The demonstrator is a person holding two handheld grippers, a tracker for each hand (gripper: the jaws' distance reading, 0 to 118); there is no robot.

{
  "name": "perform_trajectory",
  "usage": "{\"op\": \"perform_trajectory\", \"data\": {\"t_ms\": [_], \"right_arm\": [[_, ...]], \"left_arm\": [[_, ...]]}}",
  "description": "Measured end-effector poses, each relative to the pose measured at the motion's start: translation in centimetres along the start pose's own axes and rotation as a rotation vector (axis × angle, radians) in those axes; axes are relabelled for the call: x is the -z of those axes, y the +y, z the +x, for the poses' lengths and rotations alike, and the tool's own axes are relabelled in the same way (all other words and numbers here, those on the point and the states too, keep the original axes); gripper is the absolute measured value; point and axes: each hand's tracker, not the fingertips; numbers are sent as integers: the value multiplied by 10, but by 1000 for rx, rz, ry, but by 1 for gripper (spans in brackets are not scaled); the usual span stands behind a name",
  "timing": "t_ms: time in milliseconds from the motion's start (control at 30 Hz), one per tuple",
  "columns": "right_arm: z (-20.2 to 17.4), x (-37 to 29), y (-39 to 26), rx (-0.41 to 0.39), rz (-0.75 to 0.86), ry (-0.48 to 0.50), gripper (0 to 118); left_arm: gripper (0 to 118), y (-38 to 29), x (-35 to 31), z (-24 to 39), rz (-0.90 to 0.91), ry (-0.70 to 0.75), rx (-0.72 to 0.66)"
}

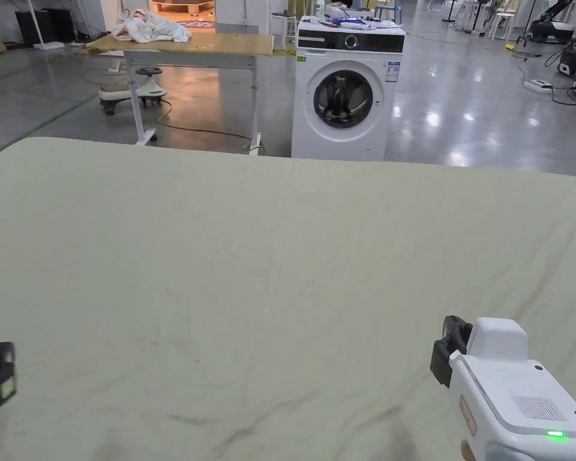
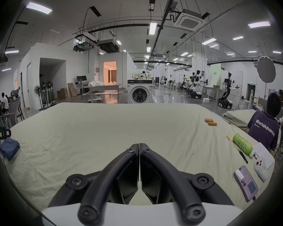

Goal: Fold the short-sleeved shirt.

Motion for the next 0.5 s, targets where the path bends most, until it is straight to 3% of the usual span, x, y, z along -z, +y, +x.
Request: {"op": "perform_trajectory", "data": {"t_ms": [200,500], "right_arm": [[-4,-4,2,3,18,2,0],[-10,-8,3,7,47,-10,0]], "left_arm": [[0,9,-15,88,148,-42,5],[0,32,-10,149,254,-102,-16]]}}
